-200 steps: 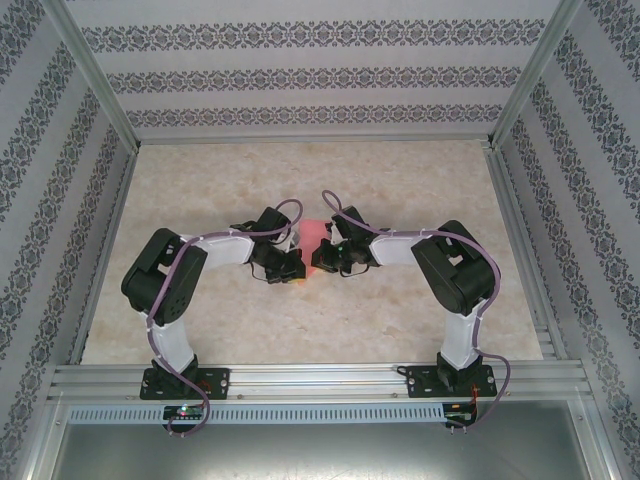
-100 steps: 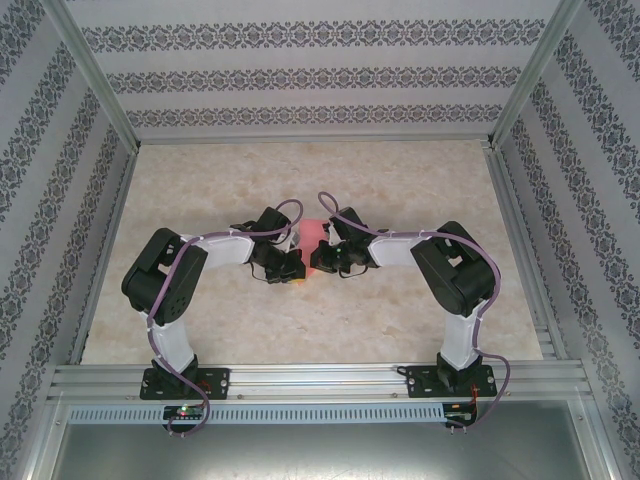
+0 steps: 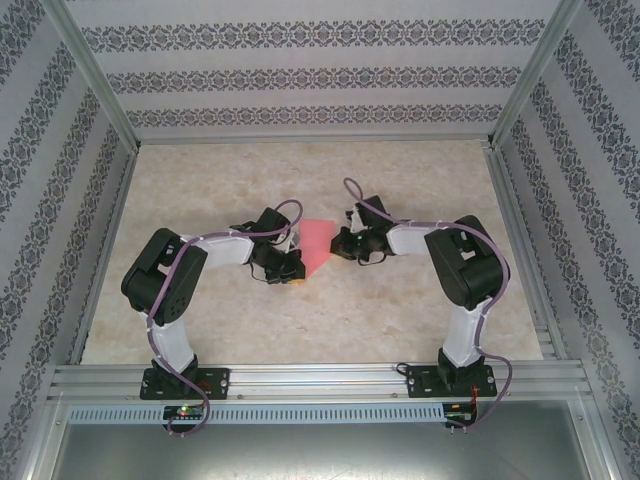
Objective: Fold a paper plane with a square sheet of paper (pick it up from the middle)
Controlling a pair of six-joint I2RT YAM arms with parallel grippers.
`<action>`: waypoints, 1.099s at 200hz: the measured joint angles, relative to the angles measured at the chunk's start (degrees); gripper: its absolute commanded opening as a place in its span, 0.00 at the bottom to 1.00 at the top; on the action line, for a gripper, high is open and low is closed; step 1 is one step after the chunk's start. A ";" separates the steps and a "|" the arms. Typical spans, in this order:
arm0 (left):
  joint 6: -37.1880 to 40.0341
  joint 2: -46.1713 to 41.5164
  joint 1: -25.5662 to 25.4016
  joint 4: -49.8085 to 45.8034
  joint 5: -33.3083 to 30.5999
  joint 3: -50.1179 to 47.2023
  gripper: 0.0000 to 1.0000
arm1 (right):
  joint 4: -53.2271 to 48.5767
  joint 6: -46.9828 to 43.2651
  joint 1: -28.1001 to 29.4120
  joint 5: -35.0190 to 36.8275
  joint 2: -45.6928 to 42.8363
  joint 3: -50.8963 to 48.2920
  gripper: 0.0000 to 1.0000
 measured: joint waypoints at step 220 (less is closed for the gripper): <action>-5.27 -0.70 -0.07 3.56 -8.26 6.58 0.18 | -1.60 10.36 -0.26 3.45 -10.21 -3.15 0.56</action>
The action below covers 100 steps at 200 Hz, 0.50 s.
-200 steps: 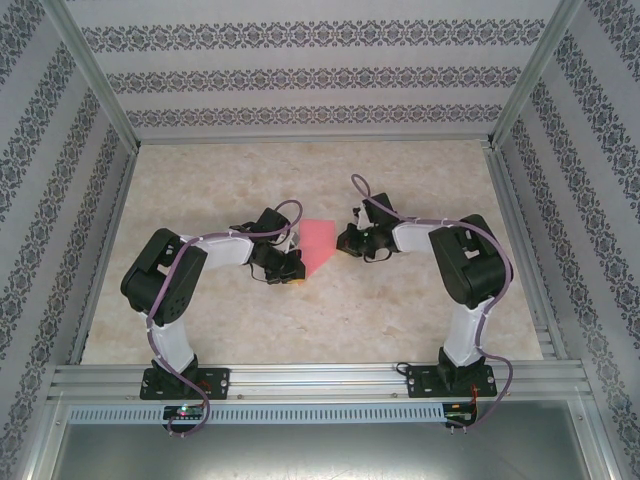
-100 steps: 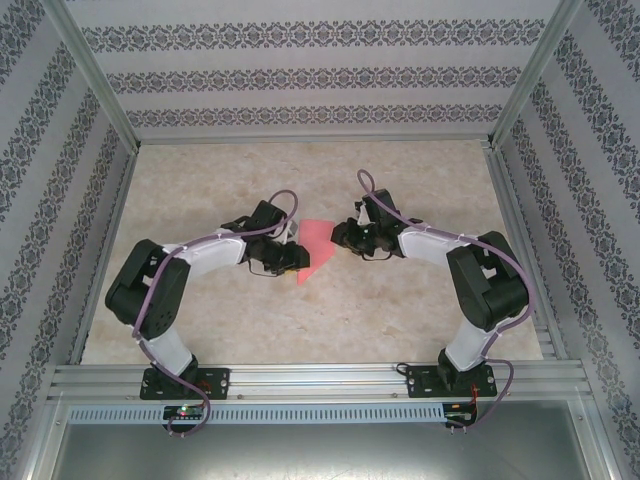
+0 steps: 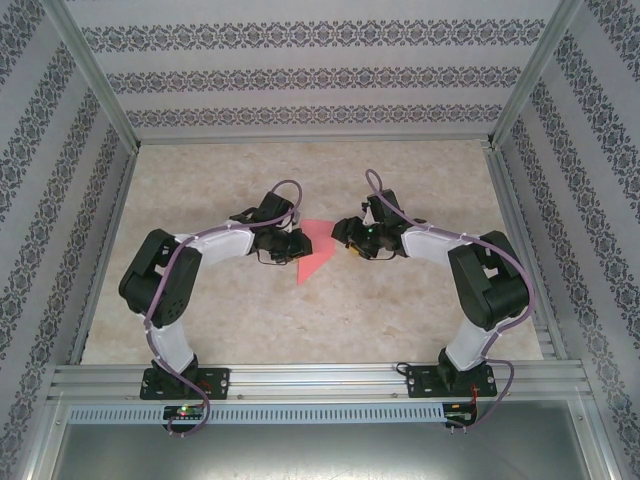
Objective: Fold a paper plane with a square sheet of paper (pick it up from the middle)
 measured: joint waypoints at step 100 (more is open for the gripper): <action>-3.41 1.88 -1.84 2.99 -8.22 -3.37 0.08 | 4.04 5.42 5.68 1.68 2.16 -2.73 0.48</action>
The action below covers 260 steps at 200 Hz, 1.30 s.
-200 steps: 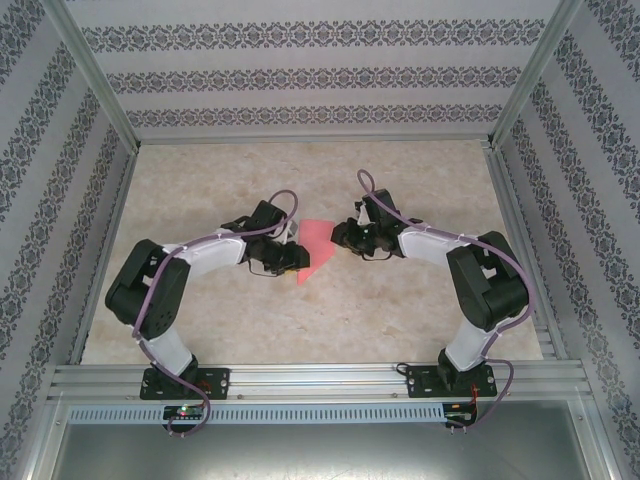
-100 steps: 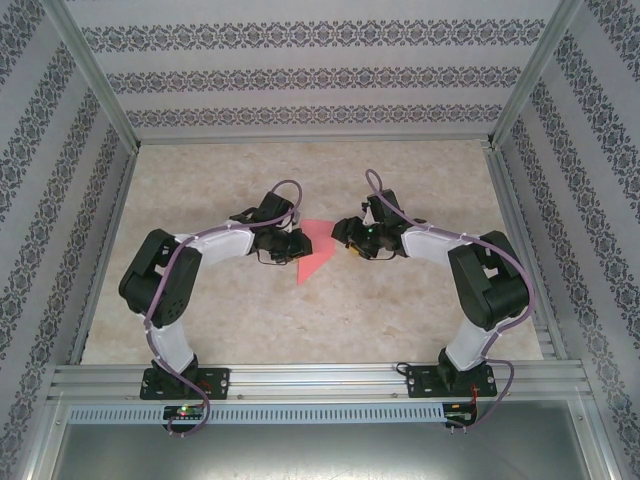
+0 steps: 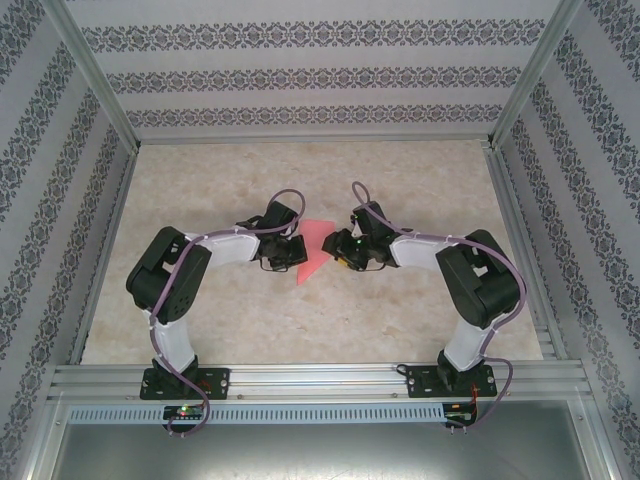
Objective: Fold a paper plane with a square sheet of paper (pick it up from the middle)
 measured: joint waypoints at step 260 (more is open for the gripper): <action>-4.13 -1.75 -0.76 6.78 -2.14 -4.50 0.08 | 12.70 3.74 0.33 -4.98 6.34 0.81 0.26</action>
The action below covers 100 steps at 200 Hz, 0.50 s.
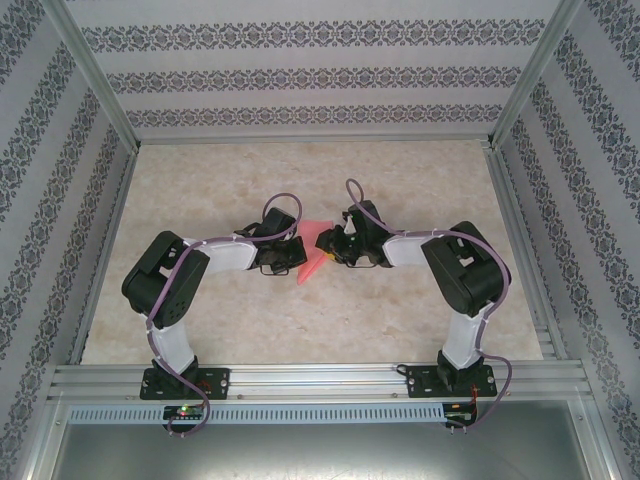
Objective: Fold a paper plane with a square sheet of paper (pick it up from the middle)
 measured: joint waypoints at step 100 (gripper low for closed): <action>9.05 -3.65 0.04 -13.57 -3.19 5.75 0.57 | -3.21 -0.68 -0.76 3.08 -7.50 -2.14 0.00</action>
